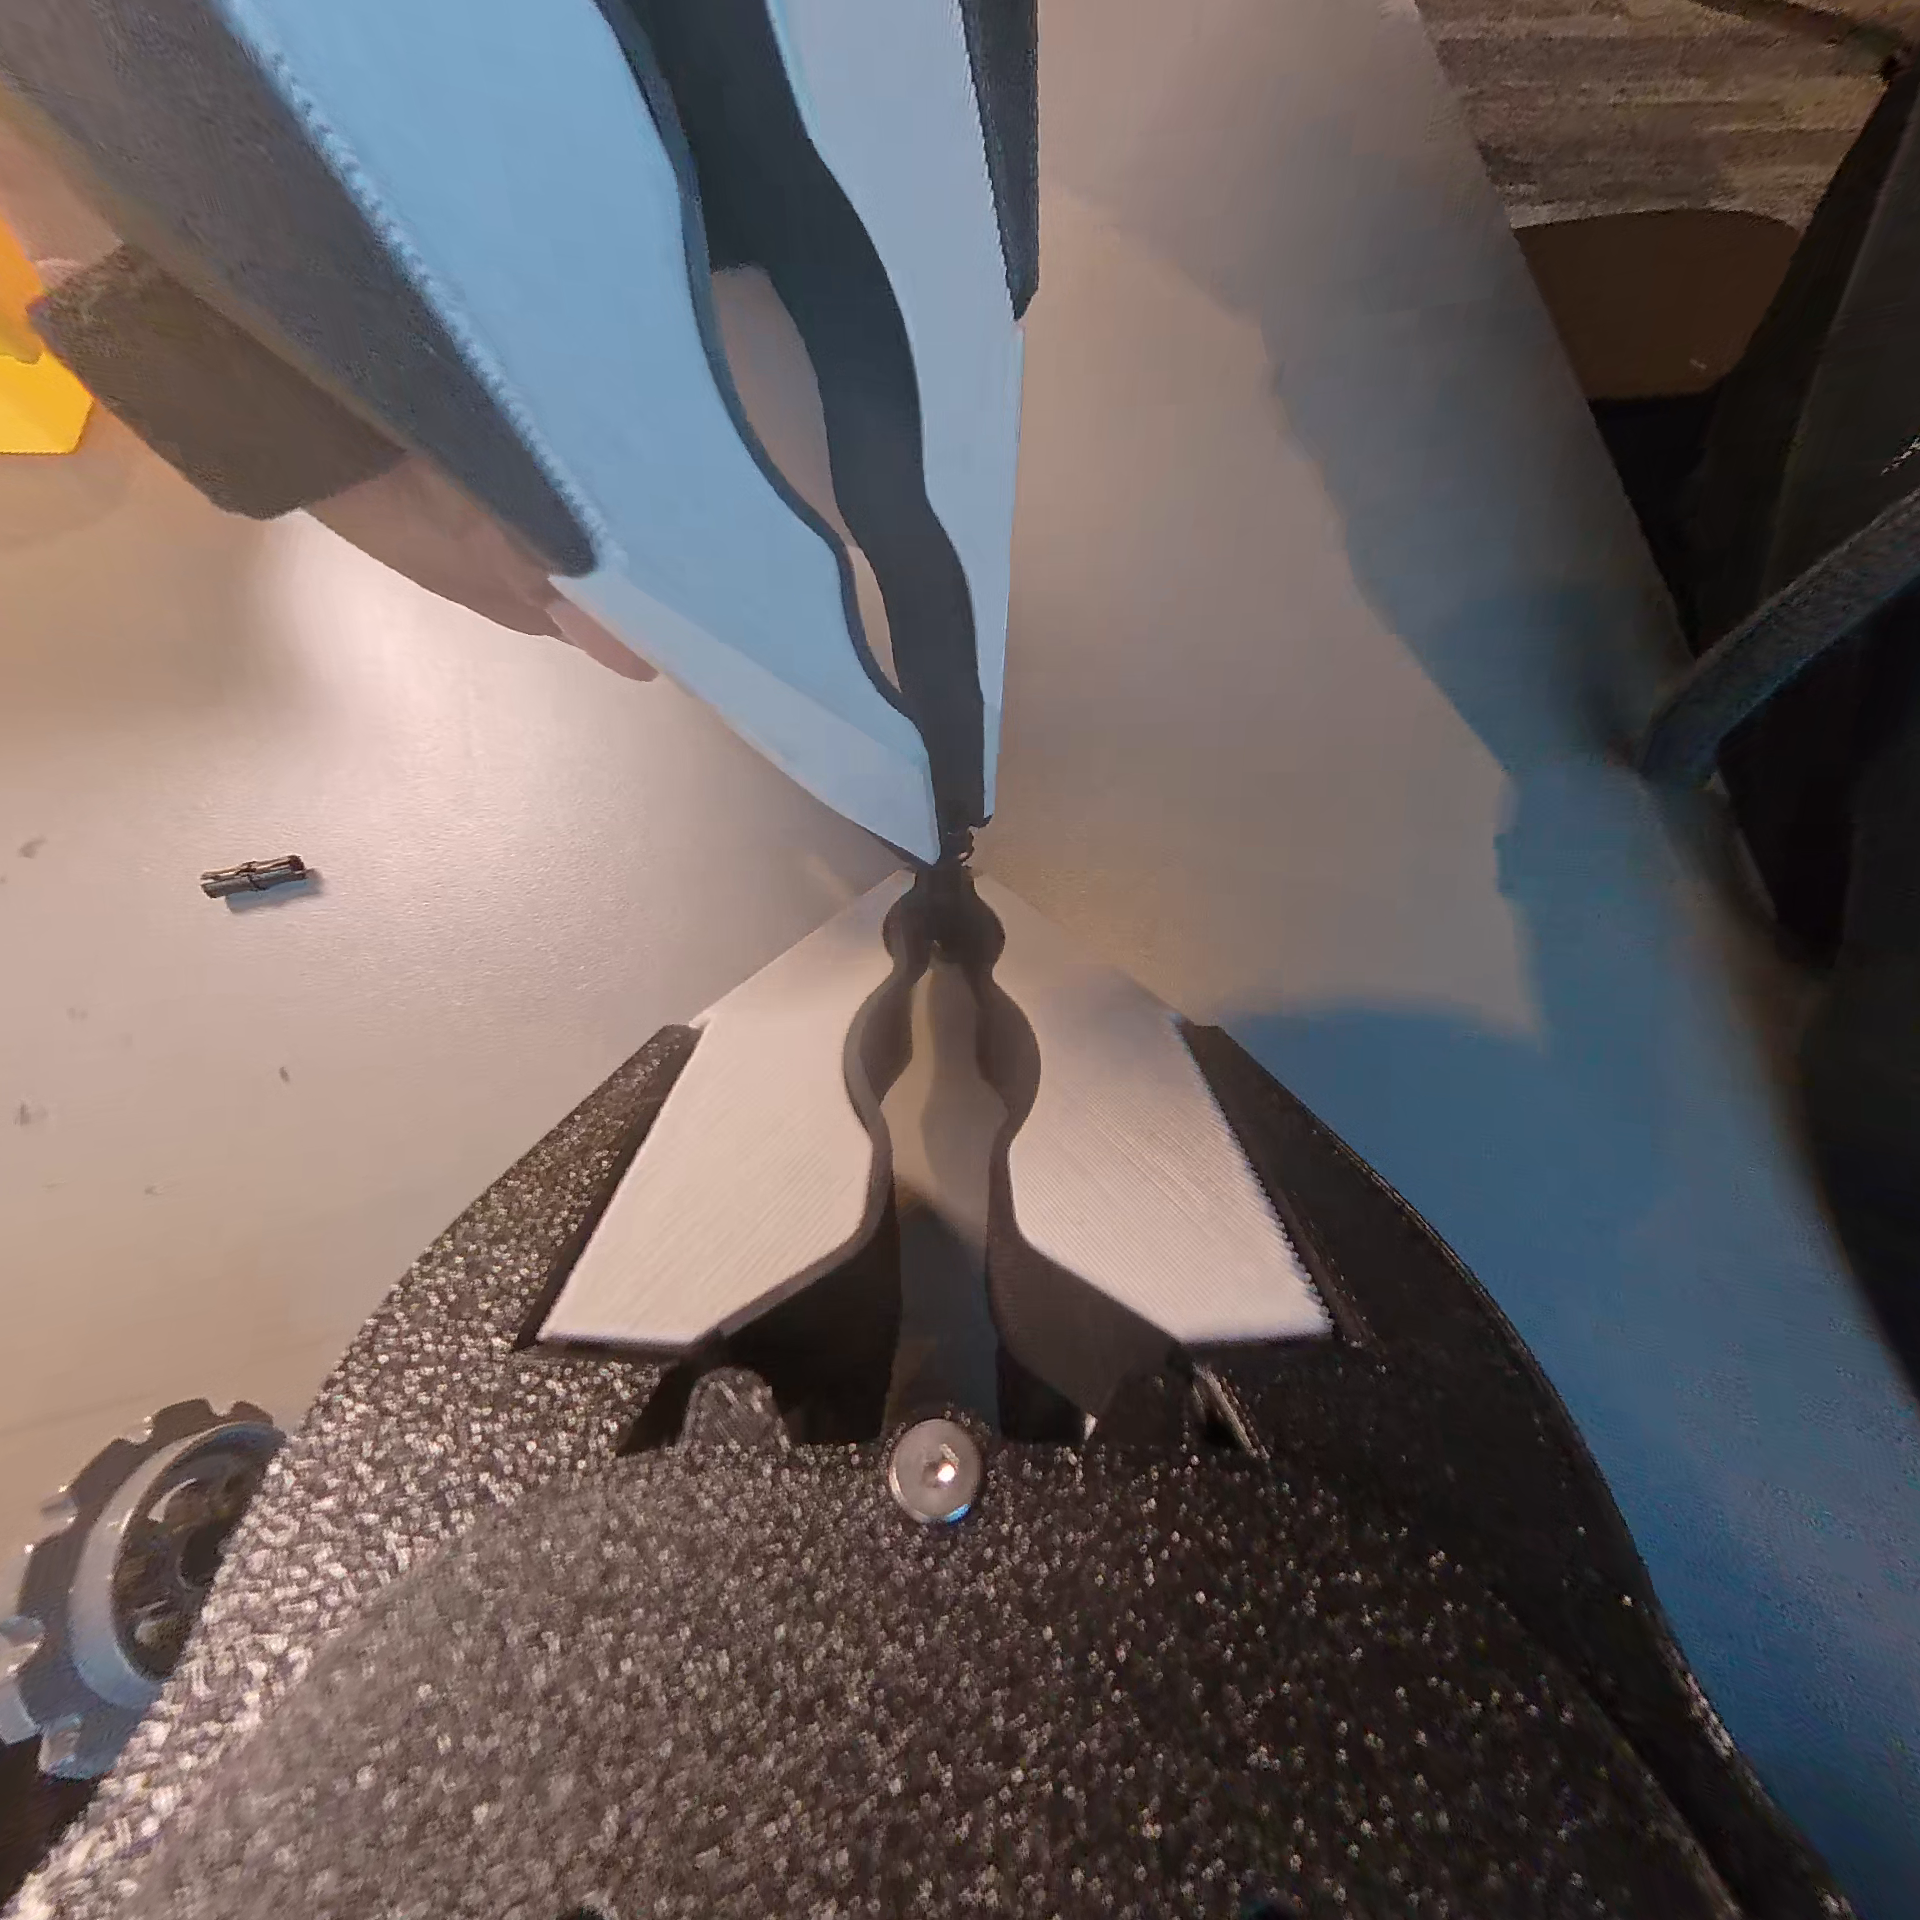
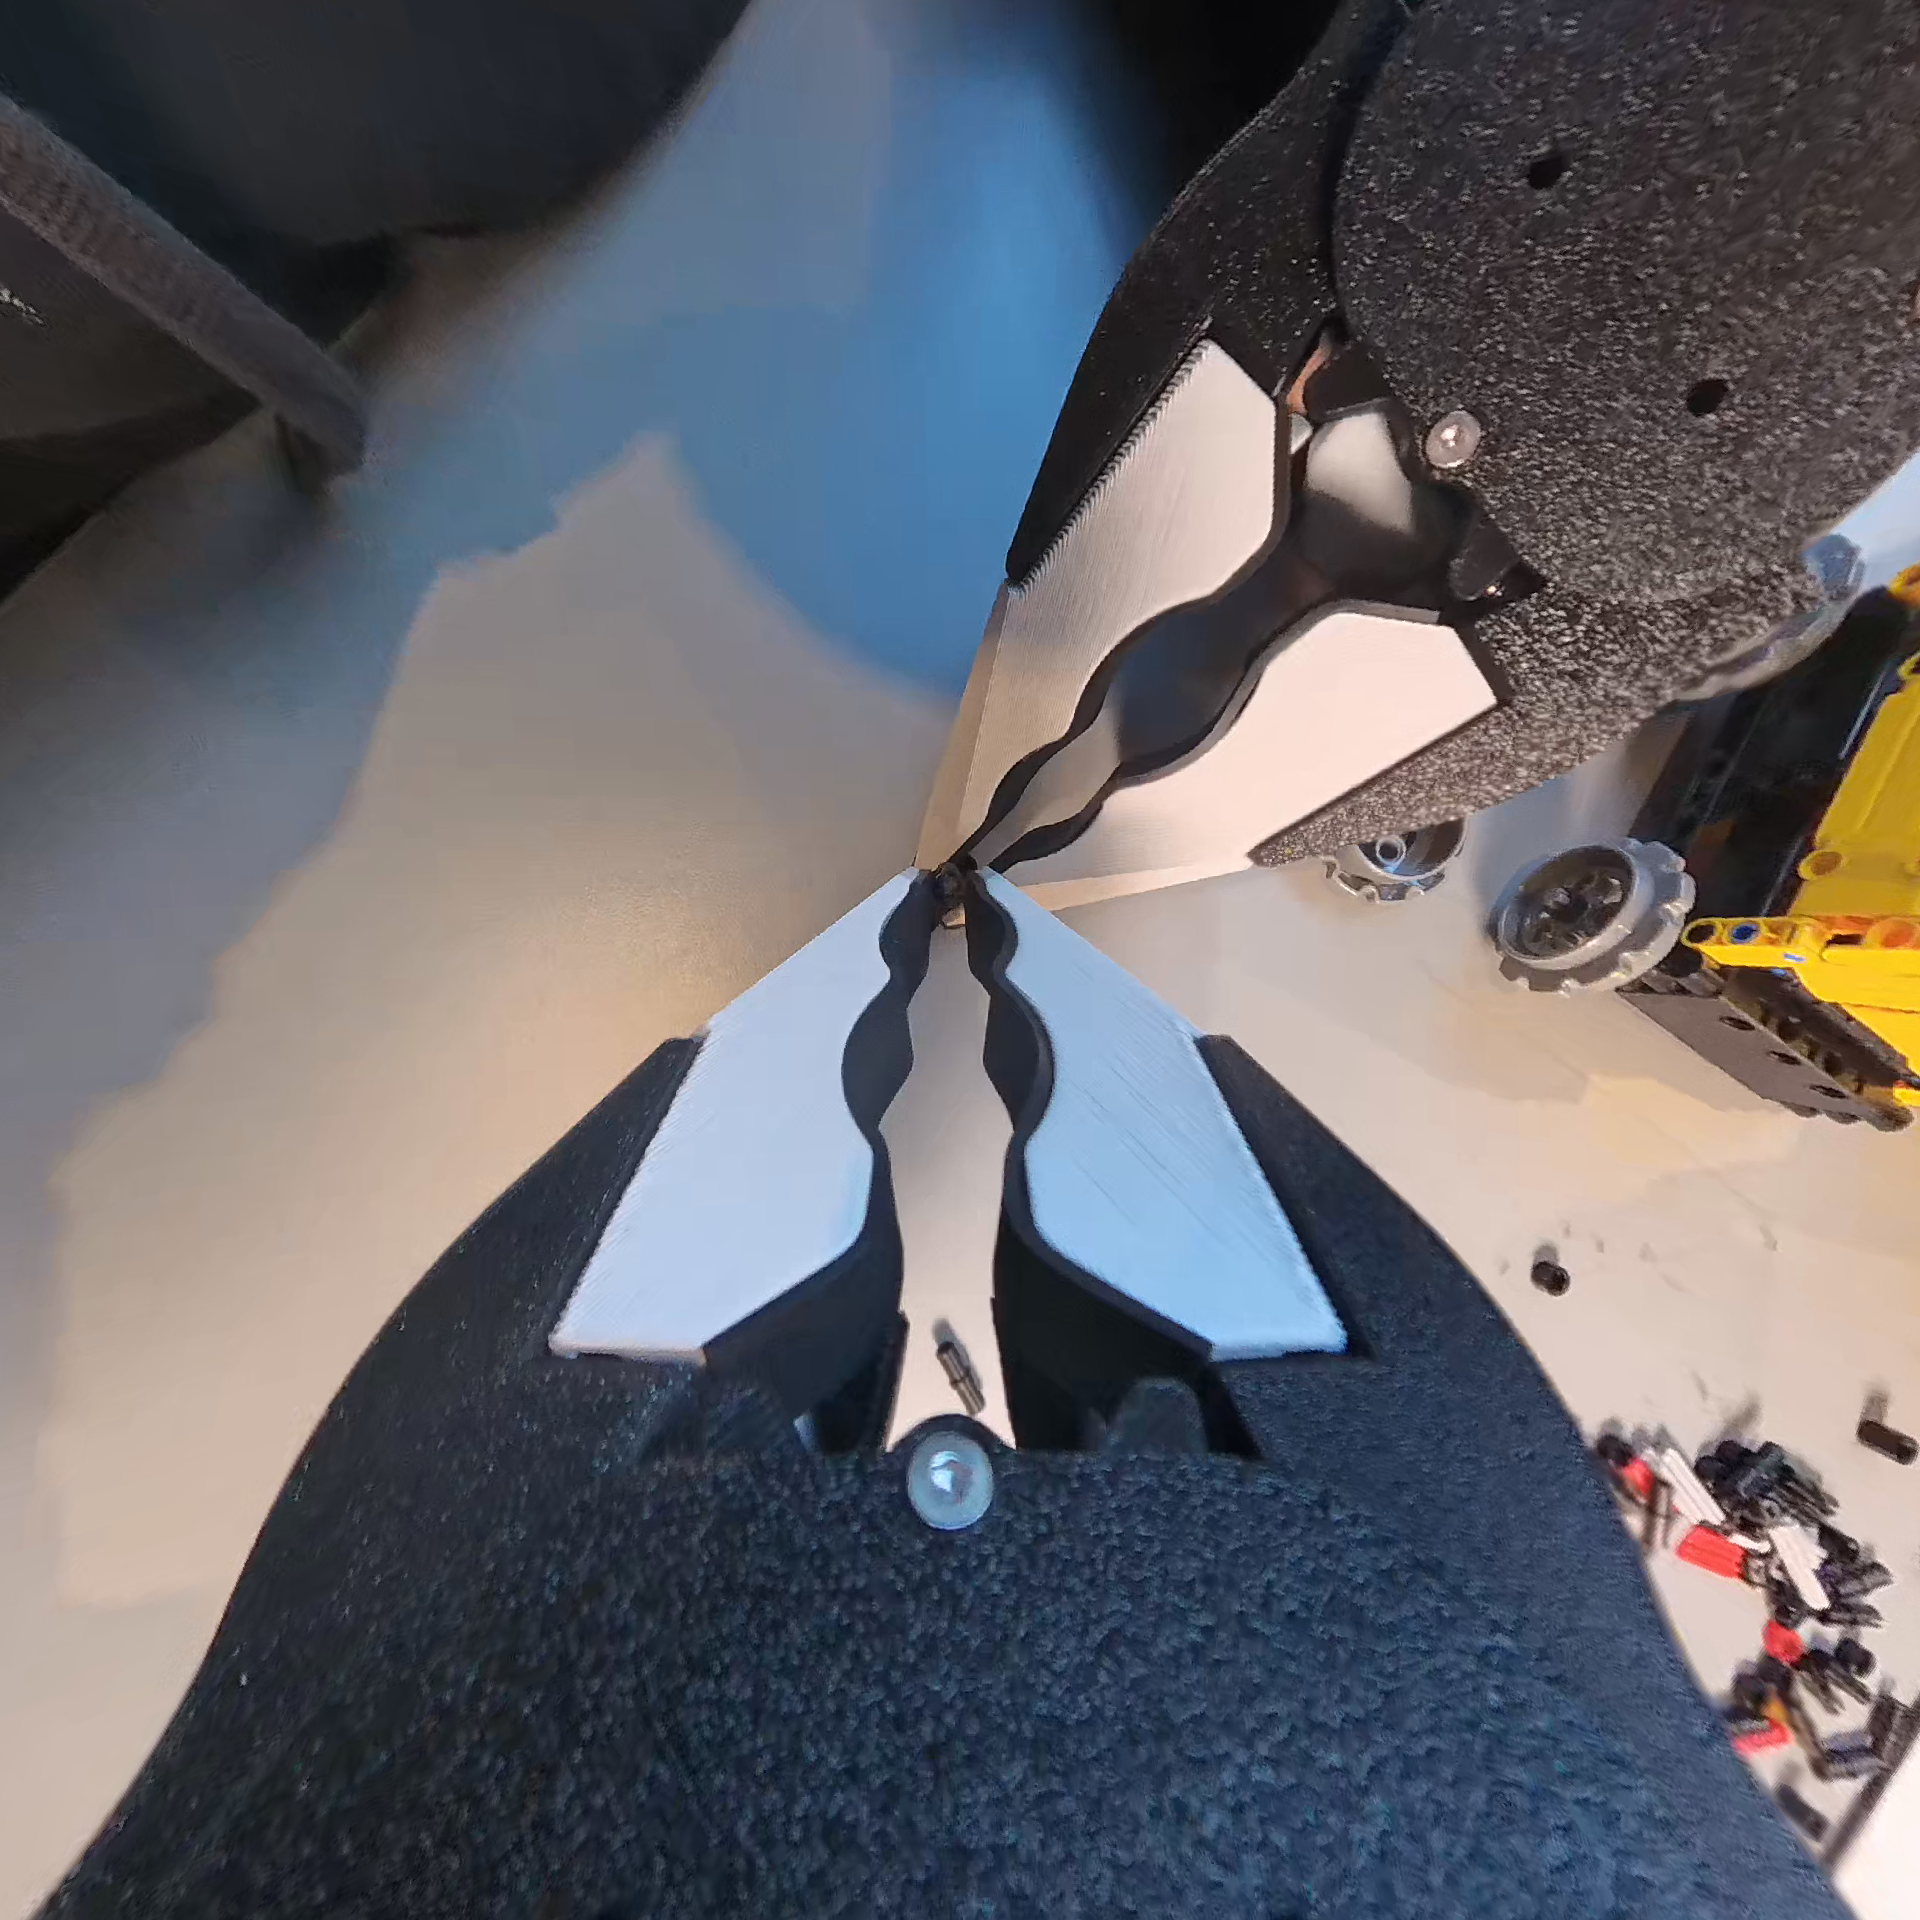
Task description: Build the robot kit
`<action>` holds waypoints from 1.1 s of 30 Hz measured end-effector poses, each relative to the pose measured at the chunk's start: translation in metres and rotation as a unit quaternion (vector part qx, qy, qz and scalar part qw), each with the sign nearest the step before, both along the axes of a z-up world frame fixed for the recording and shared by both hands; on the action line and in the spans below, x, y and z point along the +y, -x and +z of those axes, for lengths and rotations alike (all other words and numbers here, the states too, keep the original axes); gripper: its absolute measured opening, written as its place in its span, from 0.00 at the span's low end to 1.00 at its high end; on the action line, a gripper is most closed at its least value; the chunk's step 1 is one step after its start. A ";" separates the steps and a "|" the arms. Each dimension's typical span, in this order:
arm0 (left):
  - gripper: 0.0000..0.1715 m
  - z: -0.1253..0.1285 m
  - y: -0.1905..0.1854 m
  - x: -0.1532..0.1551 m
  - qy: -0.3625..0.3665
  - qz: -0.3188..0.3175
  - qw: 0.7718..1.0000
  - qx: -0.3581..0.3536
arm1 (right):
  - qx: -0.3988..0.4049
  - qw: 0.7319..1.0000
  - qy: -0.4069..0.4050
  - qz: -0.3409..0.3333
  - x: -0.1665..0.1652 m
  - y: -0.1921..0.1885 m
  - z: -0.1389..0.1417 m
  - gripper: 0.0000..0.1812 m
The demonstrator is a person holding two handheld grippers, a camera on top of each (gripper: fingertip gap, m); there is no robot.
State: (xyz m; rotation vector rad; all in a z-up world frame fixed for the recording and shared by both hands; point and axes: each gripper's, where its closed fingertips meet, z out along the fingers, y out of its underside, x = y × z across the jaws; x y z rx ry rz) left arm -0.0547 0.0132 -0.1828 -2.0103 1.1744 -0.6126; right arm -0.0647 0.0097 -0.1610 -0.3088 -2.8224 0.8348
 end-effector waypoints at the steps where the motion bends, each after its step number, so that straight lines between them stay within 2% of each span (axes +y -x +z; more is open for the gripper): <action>1: 0.01 0.000 0.000 0.000 0.002 0.000 1.000 -0.001 | -0.002 1.000 -0.007 0.005 0.000 0.000 0.000 0.03; 10: 0.02 0.000 -0.001 -0.002 0.031 -0.019 0.999 -0.015 | -0.022 0.997 -0.044 0.059 -0.005 -0.003 0.000 0.03; 13: 0.02 -0.001 0.000 0.002 0.033 -0.009 0.999 -0.014 | -0.006 0.990 -0.113 0.081 0.002 -0.001 -0.006 0.03; 14: 0.02 -0.001 0.001 0.002 0.040 -0.008 0.999 -0.017 | -0.008 0.990 -0.111 0.084 0.001 -0.001 -0.006 0.03; 24: 0.02 -0.002 0.001 0.002 0.046 -0.006 0.999 -0.018 | -0.029 0.997 -0.067 0.036 0.001 0.000 -0.007 0.03; 27: 0.02 -0.002 0.001 0.002 0.042 -0.004 0.999 -0.016 | -0.028 0.999 -0.036 0.000 0.000 0.000 -0.006 0.04; 30: 0.02 -0.001 0.002 0.002 0.041 -0.002 0.999 -0.016 | -0.029 0.999 -0.005 -0.036 -0.002 -0.004 -0.004 0.11; 33: 0.02 -0.001 0.001 0.002 0.039 -0.003 0.999 -0.016 | -0.009 0.998 0.003 -0.070 -0.003 -0.003 -0.004 0.11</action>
